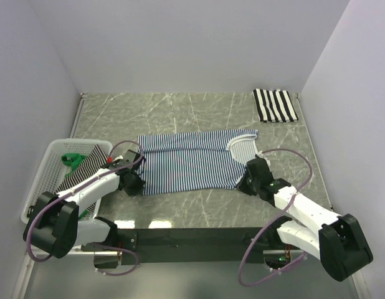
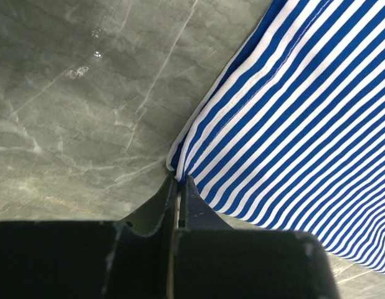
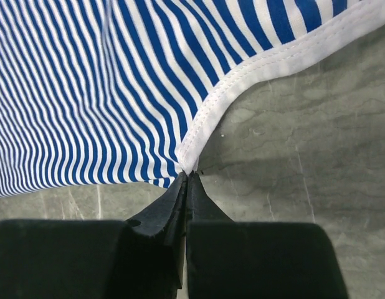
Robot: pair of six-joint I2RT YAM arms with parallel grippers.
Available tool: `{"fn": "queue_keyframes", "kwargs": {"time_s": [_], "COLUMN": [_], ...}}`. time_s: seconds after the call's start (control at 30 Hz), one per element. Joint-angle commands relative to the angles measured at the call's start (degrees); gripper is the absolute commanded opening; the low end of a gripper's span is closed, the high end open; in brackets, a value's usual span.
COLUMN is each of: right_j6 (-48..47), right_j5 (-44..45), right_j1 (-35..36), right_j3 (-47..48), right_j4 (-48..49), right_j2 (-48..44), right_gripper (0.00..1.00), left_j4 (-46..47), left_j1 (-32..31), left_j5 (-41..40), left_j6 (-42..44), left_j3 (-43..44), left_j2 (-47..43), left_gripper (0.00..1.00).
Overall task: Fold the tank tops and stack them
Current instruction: Fold the tank top
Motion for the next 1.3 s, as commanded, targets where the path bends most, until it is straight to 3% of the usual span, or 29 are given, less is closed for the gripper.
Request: {"fn": "queue_keyframes", "kwargs": {"time_s": [0.0,0.2,0.4,0.83,1.27], "right_j6": [-1.9,-2.5,-3.4,-6.3,-7.5], "right_j5": [3.8,3.8,3.8,4.7,5.5], "right_j1": [0.2,0.1,0.1,-3.1,-4.2], "right_j3": [3.1,5.4,9.7,22.4,32.7], "right_j4": [-5.0,-7.4,-6.0,-0.9,-0.1], "right_j2": [-3.0,-4.4,-0.2,17.3,29.0], "right_gripper": [0.0,0.0,0.0,0.0,0.0], "left_j4": [-2.7,-3.9,-3.1,1.2,3.4], "left_j1": [-0.1,-0.1,0.4,8.1,10.6], "left_j5": [-1.8,-1.4,-1.5,0.2,0.8], "left_j6": [1.6,2.1,2.6,4.8,5.7], "left_j3": [2.1,4.6,9.6,20.6,27.3], "left_j2": [-1.8,-2.6,0.6,11.3,21.1], "left_gripper": [0.01,0.01,0.01,0.01,0.01]}}
